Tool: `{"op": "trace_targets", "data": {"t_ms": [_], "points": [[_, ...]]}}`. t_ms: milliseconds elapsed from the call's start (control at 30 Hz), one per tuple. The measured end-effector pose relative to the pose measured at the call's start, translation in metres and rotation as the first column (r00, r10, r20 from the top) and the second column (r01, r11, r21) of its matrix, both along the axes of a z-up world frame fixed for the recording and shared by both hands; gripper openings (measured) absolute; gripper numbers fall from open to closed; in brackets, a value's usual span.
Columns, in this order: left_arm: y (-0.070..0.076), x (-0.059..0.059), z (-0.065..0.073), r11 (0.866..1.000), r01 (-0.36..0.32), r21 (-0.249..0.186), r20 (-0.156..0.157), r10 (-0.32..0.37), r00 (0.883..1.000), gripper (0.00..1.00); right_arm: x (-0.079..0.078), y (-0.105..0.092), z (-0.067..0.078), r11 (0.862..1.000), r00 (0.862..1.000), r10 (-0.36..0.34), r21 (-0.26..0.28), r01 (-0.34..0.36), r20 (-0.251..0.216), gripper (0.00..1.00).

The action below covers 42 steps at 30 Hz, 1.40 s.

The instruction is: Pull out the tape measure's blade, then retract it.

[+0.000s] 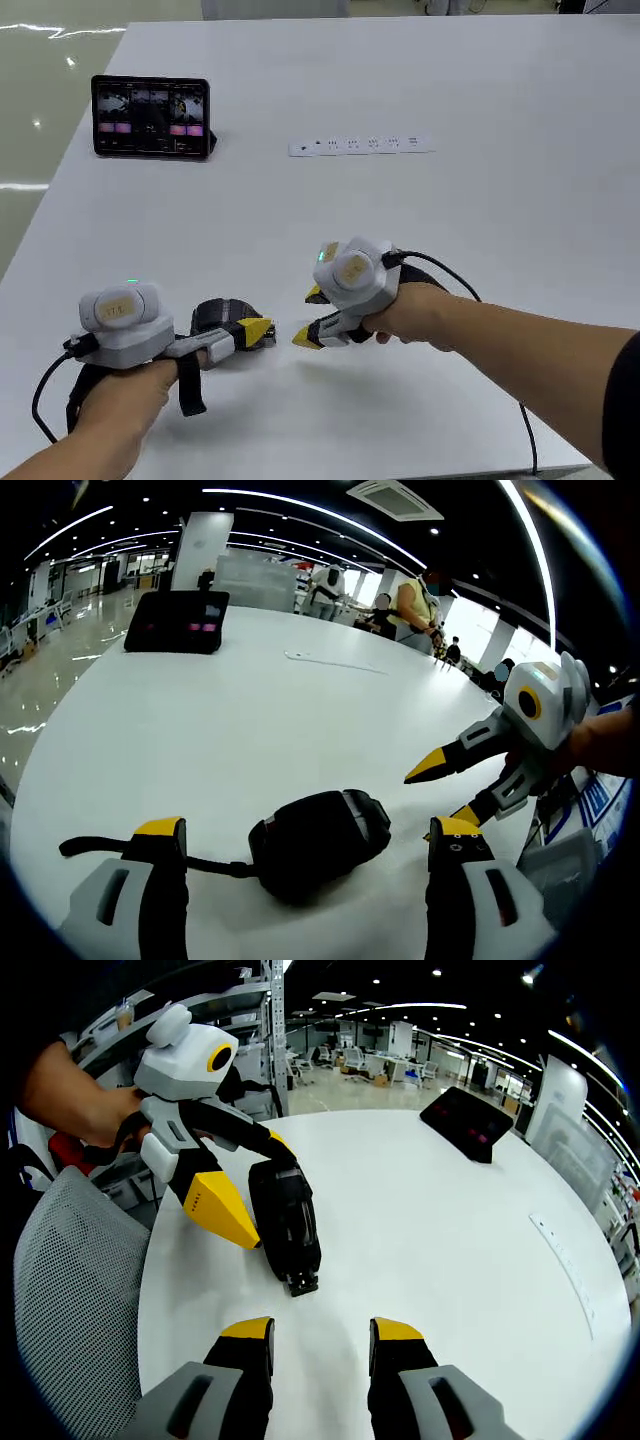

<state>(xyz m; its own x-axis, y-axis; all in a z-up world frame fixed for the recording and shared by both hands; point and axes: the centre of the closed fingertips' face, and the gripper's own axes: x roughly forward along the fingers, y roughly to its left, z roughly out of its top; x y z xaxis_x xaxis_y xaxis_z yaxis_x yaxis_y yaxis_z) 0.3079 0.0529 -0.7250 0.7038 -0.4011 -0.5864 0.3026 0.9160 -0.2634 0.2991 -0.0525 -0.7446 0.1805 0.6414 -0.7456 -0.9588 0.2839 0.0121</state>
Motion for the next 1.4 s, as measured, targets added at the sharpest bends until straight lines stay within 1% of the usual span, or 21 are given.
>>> {"op": "trace_targets", "data": {"t_ms": [67,100,133,167,200,233,267,333,400,467,533,633,733,1000,1067,1167,1233,1300,1333,1367,1400], "points": [[-0.002,-0.003,0.001,1.000,0.030,0.002,0.000,-0.030,1.000,0.99,-0.002,-0.006,0.002,1.000,1.000,-0.012,0.010,0.012,0.002,0.35],[-0.012,-0.006,0.002,0.995,0.096,-0.032,0.006,-0.096,0.995,0.99,-0.002,-0.010,0.002,1.000,1.000,-0.028,0.011,0.028,0.002,0.36],[-0.014,-0.009,0.001,0.994,0.105,-0.043,-0.007,-0.105,0.994,0.99,-0.002,-0.014,0.003,0.999,0.999,-0.038,0.013,0.038,-0.001,0.37],[-0.011,-0.011,-0.002,0.993,0.119,-0.015,-0.021,-0.119,0.993,0.99,-0.003,-0.016,0.003,0.999,0.999,-0.048,0.016,0.048,-0.006,0.37],[-0.013,-0.014,-0.003,0.987,0.160,0.013,-0.014,-0.159,0.987,0.99,-0.004,-0.020,0.004,0.997,0.998,-0.065,0.030,0.065,-0.021,0.37],[-0.016,-0.014,0.000,0.985,0.171,0.005,-0.001,-0.171,0.985,0.99,-0.004,-0.022,0.004,0.997,0.997,-0.072,0.034,0.073,-0.024,0.38],[-0.016,-0.016,0.000,0.983,0.184,0.017,-0.002,-0.184,0.983,0.99,-0.005,-0.026,0.005,0.996,0.996,-0.083,0.039,0.084,-0.020,0.38],[-0.016,-0.016,0.001,0.977,0.212,0.023,0.009,-0.212,0.977,0.99,-0.006,-0.030,0.006,0.995,0.996,-0.093,0.045,0.093,-0.018,0.39],[-0.018,-0.018,0.001,0.969,0.244,0.042,0.019,-0.245,0.969,0.99,-0.007,-0.035,0.008,0.993,0.994,-0.104,0.055,0.105,-0.014,0.39],[-0.018,-0.020,-0.001,0.960,0.272,0.068,0.013,-0.273,0.962,0.99,-0.009,-0.041,0.008,0.991,0.993,-0.118,0.060,0.119,-0.015,0.40],[-0.017,-0.021,-0.001,0.957,0.281,0.079,0.011,-0.282,0.959,0.99,-0.009,-0.047,0.007,0.990,0.992,-0.129,0.056,0.130,-0.011,0.41],[-0.016,-0.021,0.000,0.954,0.289,0.081,0.010,-0.291,0.957,0.99,-0.011,-0.054,0.008,0.988,0.990,-0.142,0.060,0.142,-0.008,0.42],[-0.013,-0.019,0.003,0.954,0.291,0.076,0.023,-0.293,0.956,0.99,-0.012,-0.060,0.008,0.986,0.989,-0.151,0.064,0.151,-0.003,0.43],[-0.007,-0.018,0.010,0.942,0.327,0.080,0.048,-0.331,0.942,0.99,-0.013,-0.075,0.012,0.982,0.985,-0.171,0.081,0.169,0.011,0.46],[-0.005,-0.019,0.009,0.936,0.339,0.096,0.046,-0.344,0.938,0.99,-0.014,-0.078,0.013,0.982,0.985,-0.169,0.086,0.168,0.012,0.48],[-0.003,-0.020,0.010,0.936,0.340,0.089,0.051,-0.345,0.937,0.99,-0.016,-0.084,0.013,0.981,0.985,-0.174,0.085,0.173,0.008,0.50],[-0.001,-0.021,0.010,0.936,0.342,0.087,0.054,-0.348,0.936,0.99,-0.018,-0.088,0.014,0.979,0.984,-0.179,0.097,0.177,0.006,0.51],[0.000,-0.023,0.011,0.932,0.353,0.084,0.059,-0.358,0.932,0.99,-0.021,-0.093,0.016,0.977,0.983,-0.183,0.112,0.181,0.008,0.53],[0.000,-0.023,0.013,0.932,0.354,0.081,0.070,-0.360,0.930,0.99,-0.022,-0.095,0.016,0.976,0.983,-0.186,0.113,0.184,0.008,0.53],[0.003,-0.021,0.014,0.929,0.353,0.114,0.088,-0.363,0.928,0.99,-0.024,-0.100,0.016,0.976,0.982,-0.189,0.112,0.187,0.007,0.54],[0.005,-0.021,0.013,0.928,0.351,0.125,0.081,-0.362,0.929,0.99,-0.025,-0.103,0.015,0.976,0.982,-0.191,0.109,0.189,0.006,0.54]]}}
